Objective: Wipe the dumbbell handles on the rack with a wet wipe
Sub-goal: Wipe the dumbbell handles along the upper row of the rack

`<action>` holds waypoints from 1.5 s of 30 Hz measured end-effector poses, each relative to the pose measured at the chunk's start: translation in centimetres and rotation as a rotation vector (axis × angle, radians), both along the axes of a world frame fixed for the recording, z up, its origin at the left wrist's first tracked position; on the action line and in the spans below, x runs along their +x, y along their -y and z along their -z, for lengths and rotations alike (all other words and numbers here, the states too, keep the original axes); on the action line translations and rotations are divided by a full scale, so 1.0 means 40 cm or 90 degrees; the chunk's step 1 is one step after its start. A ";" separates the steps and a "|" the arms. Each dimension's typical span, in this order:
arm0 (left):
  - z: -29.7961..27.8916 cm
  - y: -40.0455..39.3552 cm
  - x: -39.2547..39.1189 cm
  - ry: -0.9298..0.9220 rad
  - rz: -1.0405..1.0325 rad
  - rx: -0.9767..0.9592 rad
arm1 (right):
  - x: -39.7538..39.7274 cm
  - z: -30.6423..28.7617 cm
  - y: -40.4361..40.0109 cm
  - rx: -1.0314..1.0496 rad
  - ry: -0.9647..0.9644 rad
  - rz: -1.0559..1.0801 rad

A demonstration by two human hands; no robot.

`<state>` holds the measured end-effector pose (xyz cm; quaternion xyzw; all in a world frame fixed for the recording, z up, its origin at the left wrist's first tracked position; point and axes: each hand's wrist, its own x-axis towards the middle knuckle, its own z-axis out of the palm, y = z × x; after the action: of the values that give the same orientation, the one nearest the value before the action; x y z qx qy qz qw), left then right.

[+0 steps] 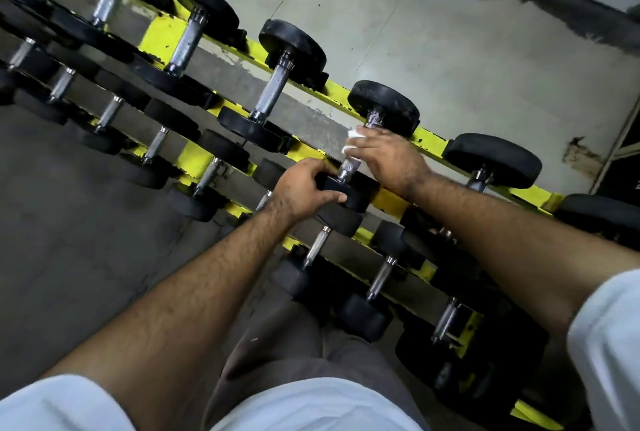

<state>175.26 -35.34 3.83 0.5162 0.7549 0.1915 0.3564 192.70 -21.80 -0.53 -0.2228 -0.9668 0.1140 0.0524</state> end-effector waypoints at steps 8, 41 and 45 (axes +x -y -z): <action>-0.010 0.002 0.031 -0.057 0.033 -0.015 | -0.007 -0.049 0.120 -0.068 -0.030 0.107; -0.043 0.091 0.597 -0.155 0.138 -0.032 | 0.511 -0.125 0.181 -0.329 -0.211 0.592; -0.033 0.091 0.616 -0.162 0.071 -0.044 | 0.526 -0.116 0.167 -0.298 -0.245 0.525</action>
<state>199.90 -39.00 5.14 0.5650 0.7701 0.0783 0.2857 213.74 -28.48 4.11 -0.5664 -0.7198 0.3365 0.2188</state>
